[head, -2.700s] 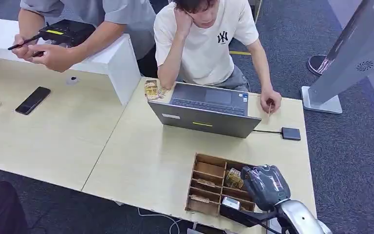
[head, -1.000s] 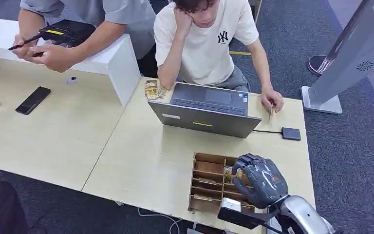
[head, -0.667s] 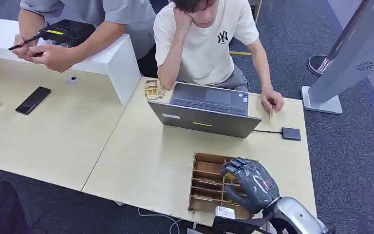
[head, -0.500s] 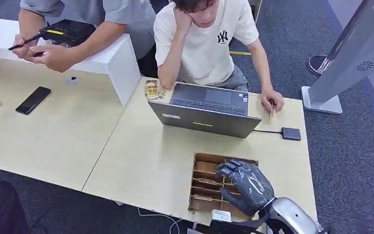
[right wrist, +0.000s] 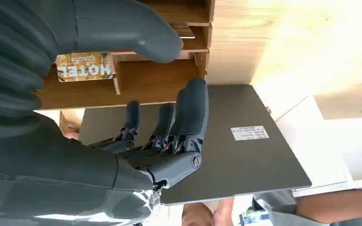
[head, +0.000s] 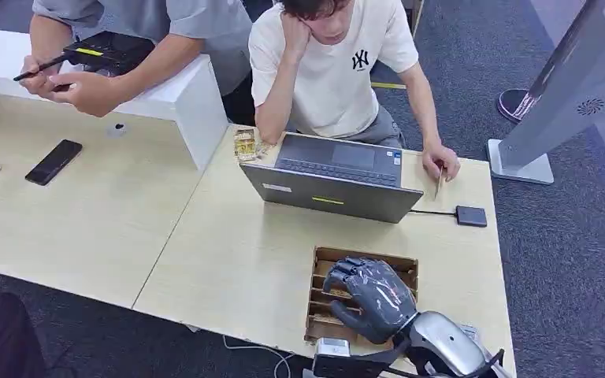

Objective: Pass the card to the sensor for recognition and then transmit it.

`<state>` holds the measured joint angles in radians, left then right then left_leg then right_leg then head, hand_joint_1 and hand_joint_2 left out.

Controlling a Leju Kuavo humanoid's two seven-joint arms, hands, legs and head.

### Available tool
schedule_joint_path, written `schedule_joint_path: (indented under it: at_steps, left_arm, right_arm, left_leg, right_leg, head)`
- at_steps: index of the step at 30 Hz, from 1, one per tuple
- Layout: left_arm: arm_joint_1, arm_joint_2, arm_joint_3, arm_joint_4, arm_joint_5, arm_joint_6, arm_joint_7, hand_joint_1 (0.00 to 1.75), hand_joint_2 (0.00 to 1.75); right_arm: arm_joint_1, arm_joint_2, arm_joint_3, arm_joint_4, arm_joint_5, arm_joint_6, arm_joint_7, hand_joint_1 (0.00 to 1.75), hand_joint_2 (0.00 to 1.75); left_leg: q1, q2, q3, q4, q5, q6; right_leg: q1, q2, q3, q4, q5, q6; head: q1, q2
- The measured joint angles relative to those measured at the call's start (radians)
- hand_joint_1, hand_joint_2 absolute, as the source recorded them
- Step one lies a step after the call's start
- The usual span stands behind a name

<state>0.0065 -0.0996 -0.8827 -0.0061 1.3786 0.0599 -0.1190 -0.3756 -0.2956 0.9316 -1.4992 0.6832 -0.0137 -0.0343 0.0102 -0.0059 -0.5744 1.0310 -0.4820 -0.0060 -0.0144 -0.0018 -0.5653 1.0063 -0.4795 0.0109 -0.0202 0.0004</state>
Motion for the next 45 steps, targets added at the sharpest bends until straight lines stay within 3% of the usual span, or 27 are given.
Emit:
schedule_joint_path:
  at_steps: [4, 7, 11, 18, 24, 29, 34, 37, 45]
  left_arm:
    - [-0.001, 0.001, -0.004, 0.000, -0.002, -0.002, 0.002, 0.00, 0.00]
    - [-0.001, 0.001, -0.005, 0.000, -0.002, -0.003, 0.003, 0.00, 0.00]
    - [-0.001, 0.002, -0.005, 0.000, -0.001, -0.003, 0.004, 0.00, 0.00]
    - [-0.002, 0.002, -0.005, 0.000, 0.000, -0.003, 0.011, 0.00, 0.00]
    - [-0.002, 0.003, -0.005, 0.000, 0.004, -0.002, 0.011, 0.00, 0.00]
    - [-0.002, 0.003, -0.005, 0.000, 0.008, -0.002, 0.011, 0.00, 0.00]
    - [-0.002, 0.003, -0.005, 0.000, 0.010, -0.003, 0.013, 0.00, 0.00]
    - [-0.002, 0.003, -0.005, 0.000, 0.010, -0.003, 0.013, 0.00, 0.00]
    - [-0.002, 0.006, -0.005, 0.000, 0.013, -0.003, 0.013, 0.00, 0.00]
  right_arm:
    - [-0.007, 0.014, 0.010, 0.014, 0.000, -0.003, 0.002, 0.77, 1.75]
    - [-0.013, 0.021, 0.017, 0.023, 0.006, -0.008, 0.011, 0.86, 1.75]
    - [-0.019, 0.021, 0.024, 0.032, 0.019, -0.010, 0.024, 0.79, 1.75]
    - [-0.024, 0.020, 0.030, 0.040, 0.032, -0.008, 0.043, 0.84, 1.75]
    - [-0.037, 0.014, 0.035, 0.051, 0.055, -0.007, 0.065, 0.70, 1.75]
    - [-0.041, 0.007, 0.035, 0.057, 0.061, -0.007, 0.074, 0.86, 1.75]
    - [-0.041, 0.004, 0.042, 0.059, 0.056, 0.011, 0.074, 0.82, 1.75]
    - [-0.042, 0.004, 0.047, 0.061, 0.048, 0.020, 0.073, 0.91, 1.75]
    - [-0.042, 0.000, 0.063, 0.067, 0.034, 0.029, 0.064, 0.86, 1.75]
  left_leg:
    - [0.000, 0.000, 0.000, 0.000, 0.000, 0.000]
    - [0.000, 0.000, 0.000, 0.000, 0.000, 0.000]
    - [0.000, 0.000, 0.000, 0.000, 0.000, 0.000]
    - [0.000, 0.000, 0.000, 0.000, 0.000, 0.000]
    - [0.000, 0.000, 0.000, 0.000, 0.000, 0.000]
    - [0.000, 0.000, 0.000, 0.000, 0.000, 0.000]
    - [0.000, 0.000, 0.000, 0.000, 0.000, 0.000]
    - [0.000, 0.000, 0.000, 0.000, 0.000, 0.000]
    - [0.000, 0.000, 0.000, 0.000, 0.000, 0.000]
  right_leg:
    - [0.000, 0.000, 0.000, 0.000, 0.000, 0.000]
    - [0.000, 0.000, 0.000, 0.000, 0.000, 0.000]
    - [0.000, 0.000, 0.000, 0.000, 0.000, 0.000]
    - [0.000, 0.000, 0.000, 0.000, 0.000, 0.000]
    - [0.000, 0.000, 0.000, 0.000, 0.000, 0.000]
    - [0.000, 0.000, 0.000, 0.000, 0.000, 0.000]
    - [0.000, 0.000, 0.000, 0.000, 0.000, 0.000]
    - [0.000, 0.000, 0.000, 0.000, 0.000, 0.000]
    - [0.000, 0.000, 0.000, 0.000, 0.000, 0.000]
  head:
    - [0.000, 0.000]
    - [0.000, 0.000]
    - [0.000, 0.000]
    - [0.000, 0.000]
    - [0.000, 0.000]
    - [0.000, 0.000]
    - [0.000, 0.000]
    - [0.000, 0.000]
    - [0.000, 0.000]
